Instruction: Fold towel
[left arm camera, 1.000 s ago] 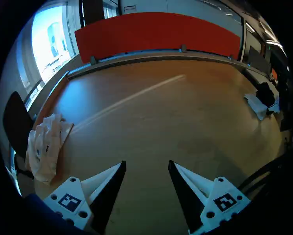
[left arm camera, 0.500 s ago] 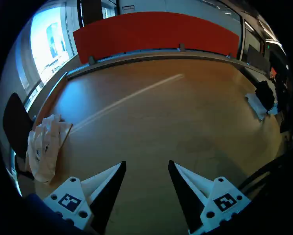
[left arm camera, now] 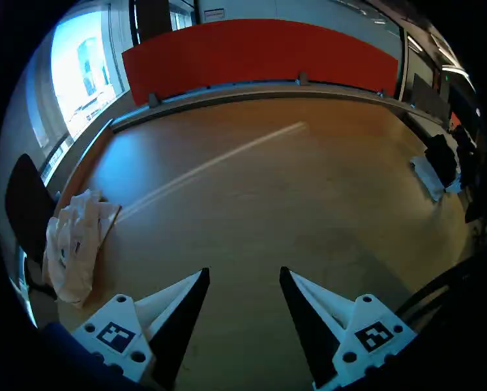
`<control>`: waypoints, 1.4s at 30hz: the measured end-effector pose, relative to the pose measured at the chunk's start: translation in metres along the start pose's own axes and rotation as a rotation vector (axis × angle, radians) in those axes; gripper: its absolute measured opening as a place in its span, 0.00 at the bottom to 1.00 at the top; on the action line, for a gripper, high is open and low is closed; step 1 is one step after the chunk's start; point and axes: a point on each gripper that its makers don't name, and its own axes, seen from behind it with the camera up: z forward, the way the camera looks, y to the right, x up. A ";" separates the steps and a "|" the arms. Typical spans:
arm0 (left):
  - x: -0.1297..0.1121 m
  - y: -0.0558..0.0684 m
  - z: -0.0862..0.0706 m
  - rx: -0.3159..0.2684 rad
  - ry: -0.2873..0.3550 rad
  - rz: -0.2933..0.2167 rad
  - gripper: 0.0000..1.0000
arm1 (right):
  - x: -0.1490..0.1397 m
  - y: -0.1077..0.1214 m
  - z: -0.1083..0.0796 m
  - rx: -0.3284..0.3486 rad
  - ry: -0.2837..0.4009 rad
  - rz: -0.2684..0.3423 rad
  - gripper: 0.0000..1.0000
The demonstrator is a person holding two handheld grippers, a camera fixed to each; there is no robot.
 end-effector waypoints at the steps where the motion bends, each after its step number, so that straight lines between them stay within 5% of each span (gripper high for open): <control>1: 0.000 0.000 0.000 0.000 -0.001 0.000 0.79 | 0.000 0.000 0.000 0.001 0.001 0.002 0.05; 17: 0.003 0.002 0.001 -0.004 0.000 0.006 0.79 | -0.003 0.004 -0.002 -0.004 0.010 0.024 0.09; 22: 0.003 0.001 0.002 -0.006 0.001 0.007 0.79 | -0.004 0.005 -0.004 -0.013 0.014 0.027 0.33; 32: 0.005 0.002 0.003 -0.010 0.004 0.008 0.79 | -0.003 0.004 -0.010 -0.016 0.035 0.031 0.64; 38: 0.007 0.001 0.003 -0.013 0.007 0.005 0.79 | 0.003 0.000 -0.017 -0.015 0.075 0.033 1.00; 42: 0.008 0.000 0.002 -0.015 0.012 0.007 0.79 | 0.007 -0.003 -0.022 -0.013 0.098 0.044 1.00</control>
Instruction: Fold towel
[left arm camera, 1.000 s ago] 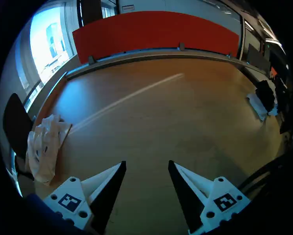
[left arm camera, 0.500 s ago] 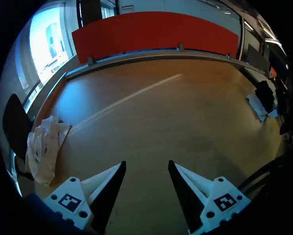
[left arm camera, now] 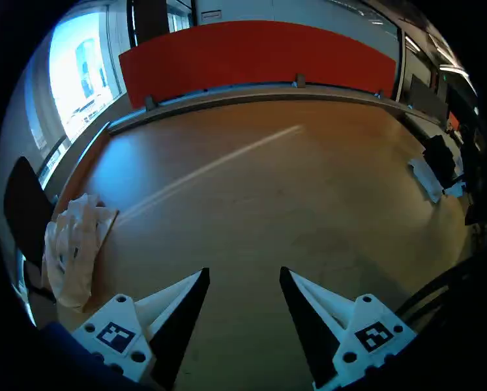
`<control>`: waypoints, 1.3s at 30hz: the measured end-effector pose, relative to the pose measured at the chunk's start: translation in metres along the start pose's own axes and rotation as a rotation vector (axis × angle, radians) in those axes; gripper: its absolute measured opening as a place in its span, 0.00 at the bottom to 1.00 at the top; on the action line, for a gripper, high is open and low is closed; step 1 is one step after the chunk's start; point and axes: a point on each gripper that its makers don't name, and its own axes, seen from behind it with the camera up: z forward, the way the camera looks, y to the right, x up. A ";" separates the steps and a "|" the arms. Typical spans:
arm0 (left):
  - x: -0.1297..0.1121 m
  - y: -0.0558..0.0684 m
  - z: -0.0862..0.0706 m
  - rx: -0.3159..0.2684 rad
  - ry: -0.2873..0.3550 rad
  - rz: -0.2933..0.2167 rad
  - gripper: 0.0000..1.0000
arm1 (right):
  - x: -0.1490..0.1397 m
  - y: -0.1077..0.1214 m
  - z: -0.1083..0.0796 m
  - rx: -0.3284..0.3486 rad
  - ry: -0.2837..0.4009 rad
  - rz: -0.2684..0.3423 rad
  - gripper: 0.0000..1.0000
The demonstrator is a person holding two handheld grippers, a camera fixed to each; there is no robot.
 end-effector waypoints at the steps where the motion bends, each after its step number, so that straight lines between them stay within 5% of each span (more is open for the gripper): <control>1: 0.000 0.000 0.000 0.000 0.001 0.000 0.79 | 0.001 -0.001 -0.001 0.001 0.004 0.002 1.00; 9: 0.004 -0.001 -0.002 -0.003 0.015 -0.007 0.79 | 0.013 -0.012 -0.011 0.010 0.061 0.018 1.00; 30: 0.023 -0.006 -0.009 0.007 0.077 -0.038 0.79 | 0.092 -0.050 -0.071 0.042 0.447 0.180 1.00; 39: 0.034 -0.012 -0.011 0.021 0.111 -0.042 0.79 | 0.111 -0.059 -0.084 0.045 0.542 0.223 1.00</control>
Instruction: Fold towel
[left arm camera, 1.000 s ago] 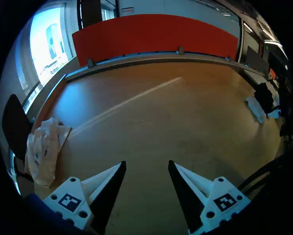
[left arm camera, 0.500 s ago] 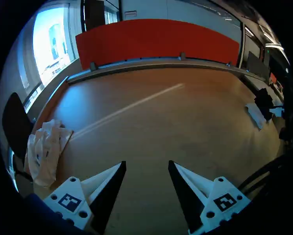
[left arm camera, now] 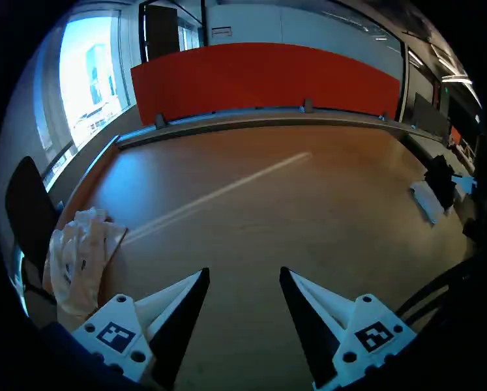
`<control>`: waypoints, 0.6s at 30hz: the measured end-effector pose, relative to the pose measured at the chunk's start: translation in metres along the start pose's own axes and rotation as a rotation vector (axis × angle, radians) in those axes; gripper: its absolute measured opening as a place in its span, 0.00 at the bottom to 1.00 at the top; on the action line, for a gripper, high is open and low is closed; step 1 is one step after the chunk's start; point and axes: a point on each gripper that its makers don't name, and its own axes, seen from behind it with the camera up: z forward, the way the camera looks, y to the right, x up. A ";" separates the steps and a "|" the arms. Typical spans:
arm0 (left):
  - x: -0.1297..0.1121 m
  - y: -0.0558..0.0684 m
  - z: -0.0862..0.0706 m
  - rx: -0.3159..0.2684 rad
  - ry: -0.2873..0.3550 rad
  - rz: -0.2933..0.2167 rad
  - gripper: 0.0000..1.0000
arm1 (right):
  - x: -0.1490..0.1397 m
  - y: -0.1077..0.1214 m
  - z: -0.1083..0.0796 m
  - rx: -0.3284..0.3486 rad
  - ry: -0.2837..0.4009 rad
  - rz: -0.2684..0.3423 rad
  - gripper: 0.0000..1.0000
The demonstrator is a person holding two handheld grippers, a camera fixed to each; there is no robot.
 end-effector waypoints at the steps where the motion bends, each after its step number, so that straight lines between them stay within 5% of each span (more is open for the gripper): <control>1: 0.001 -0.001 0.000 0.002 0.004 -0.002 0.79 | 0.001 -0.001 0.000 0.000 0.006 0.002 1.00; 8: 0.018 -0.010 -0.001 0.021 0.060 -0.020 0.79 | 0.023 -0.012 -0.005 0.011 0.076 0.014 1.00; 18: 0.069 -0.026 -0.009 0.056 0.232 -0.068 0.79 | 0.077 -0.032 -0.020 0.031 0.229 0.032 1.00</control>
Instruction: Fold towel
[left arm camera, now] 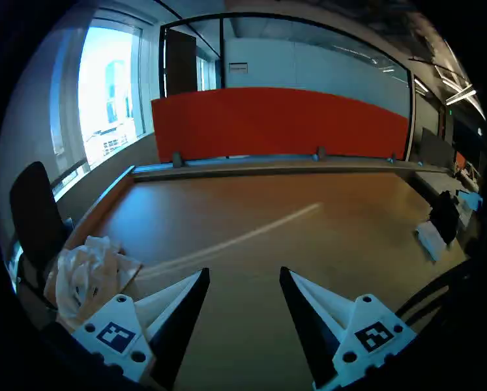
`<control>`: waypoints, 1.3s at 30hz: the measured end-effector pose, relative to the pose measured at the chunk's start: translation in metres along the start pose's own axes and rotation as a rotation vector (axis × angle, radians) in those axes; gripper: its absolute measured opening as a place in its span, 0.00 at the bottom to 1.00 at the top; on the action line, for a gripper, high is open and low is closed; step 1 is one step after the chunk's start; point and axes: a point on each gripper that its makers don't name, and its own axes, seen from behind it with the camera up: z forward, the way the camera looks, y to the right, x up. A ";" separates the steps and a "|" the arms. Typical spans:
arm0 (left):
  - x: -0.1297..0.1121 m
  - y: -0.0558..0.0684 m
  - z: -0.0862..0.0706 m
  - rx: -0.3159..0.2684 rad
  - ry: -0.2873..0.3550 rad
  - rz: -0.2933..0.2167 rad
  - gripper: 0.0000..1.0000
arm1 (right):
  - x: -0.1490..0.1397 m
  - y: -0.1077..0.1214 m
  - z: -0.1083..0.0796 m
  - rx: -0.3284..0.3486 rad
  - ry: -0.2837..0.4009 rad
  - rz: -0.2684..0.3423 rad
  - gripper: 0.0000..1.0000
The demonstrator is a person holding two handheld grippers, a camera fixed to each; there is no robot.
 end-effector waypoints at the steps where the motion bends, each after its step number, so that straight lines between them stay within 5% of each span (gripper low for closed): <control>1: 0.006 -0.003 0.000 0.010 0.020 -0.005 0.79 | 0.006 -0.001 -0.001 -0.003 0.018 -0.002 1.00; 9: 0.053 -0.023 -0.007 0.059 0.184 -0.027 0.79 | 0.044 -0.005 -0.005 -0.035 0.135 -0.019 1.00; 18: 0.085 -0.039 -0.010 0.066 0.284 -0.052 0.79 | 0.064 -0.027 -0.007 -0.010 0.197 -0.049 1.00; 39: 0.109 -0.046 -0.016 0.034 0.360 -0.063 0.79 | 0.113 -0.127 -0.016 0.046 0.272 -0.067 1.00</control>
